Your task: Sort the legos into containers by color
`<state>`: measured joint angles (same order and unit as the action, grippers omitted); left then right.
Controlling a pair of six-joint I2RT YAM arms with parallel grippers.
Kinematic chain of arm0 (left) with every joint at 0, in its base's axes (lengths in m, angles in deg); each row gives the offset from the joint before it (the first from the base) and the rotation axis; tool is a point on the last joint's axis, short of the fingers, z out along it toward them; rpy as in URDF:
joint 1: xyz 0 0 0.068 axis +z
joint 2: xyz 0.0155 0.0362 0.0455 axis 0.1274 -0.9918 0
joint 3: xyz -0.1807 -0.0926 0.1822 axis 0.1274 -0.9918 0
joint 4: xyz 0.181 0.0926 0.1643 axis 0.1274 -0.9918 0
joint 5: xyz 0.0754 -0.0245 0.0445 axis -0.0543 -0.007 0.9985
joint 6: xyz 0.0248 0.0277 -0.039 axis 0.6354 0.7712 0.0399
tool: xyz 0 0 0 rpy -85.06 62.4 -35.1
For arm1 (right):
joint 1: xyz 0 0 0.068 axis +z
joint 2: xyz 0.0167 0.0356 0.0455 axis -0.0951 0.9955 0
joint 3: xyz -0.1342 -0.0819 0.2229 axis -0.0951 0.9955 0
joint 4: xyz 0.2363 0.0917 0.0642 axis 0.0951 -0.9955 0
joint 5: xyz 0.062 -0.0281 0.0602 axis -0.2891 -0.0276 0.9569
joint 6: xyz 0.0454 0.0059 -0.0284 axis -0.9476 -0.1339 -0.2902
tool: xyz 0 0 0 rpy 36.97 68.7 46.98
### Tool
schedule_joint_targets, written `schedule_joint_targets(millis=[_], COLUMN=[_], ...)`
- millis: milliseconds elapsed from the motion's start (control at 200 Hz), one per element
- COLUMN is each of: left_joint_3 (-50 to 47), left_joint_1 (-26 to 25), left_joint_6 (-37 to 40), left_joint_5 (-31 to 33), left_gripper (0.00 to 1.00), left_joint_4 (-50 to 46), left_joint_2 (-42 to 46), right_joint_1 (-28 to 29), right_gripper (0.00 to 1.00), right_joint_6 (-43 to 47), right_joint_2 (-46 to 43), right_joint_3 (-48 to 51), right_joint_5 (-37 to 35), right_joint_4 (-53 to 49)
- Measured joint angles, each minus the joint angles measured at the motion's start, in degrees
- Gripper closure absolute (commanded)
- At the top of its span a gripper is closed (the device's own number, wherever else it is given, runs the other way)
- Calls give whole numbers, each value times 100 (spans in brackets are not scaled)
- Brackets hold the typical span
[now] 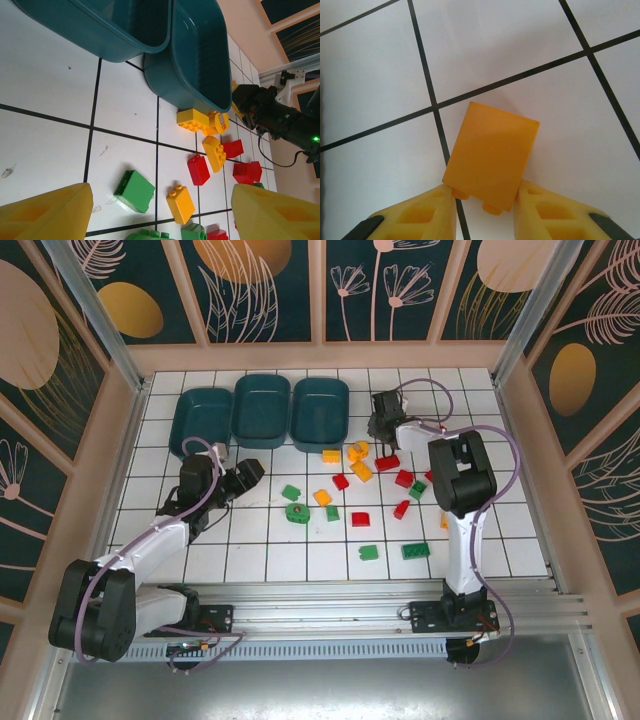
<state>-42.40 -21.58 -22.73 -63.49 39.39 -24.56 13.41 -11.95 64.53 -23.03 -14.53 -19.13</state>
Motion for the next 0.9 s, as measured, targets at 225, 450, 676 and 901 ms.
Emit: schedule_joint_targets(millis=[225, 450, 676, 901], left_joint_3=[2, 2, 4, 4], left_joint_1=[0, 0, 0, 0], left_joint_6=[2, 2, 4, 44], left_joint_5=[2, 7, 24, 111], left_gripper=[26, 25, 25, 25], left_joint_4=[-2, -4, -9, -94], left_joint_2=[-20, -20, -20, -20], right_joint_1=[-2, -13, -66, -129], right_gripper=[38, 28, 41, 46], right_joint_6=[0, -2, -66, -127], right_joint_2=[-17, -11, 310, 356], right_joint_3=[4, -208, -894, -940], right_joint_5=[-7, -57, -133, -192], right_joint_4=[-4, -334, -455, -463])
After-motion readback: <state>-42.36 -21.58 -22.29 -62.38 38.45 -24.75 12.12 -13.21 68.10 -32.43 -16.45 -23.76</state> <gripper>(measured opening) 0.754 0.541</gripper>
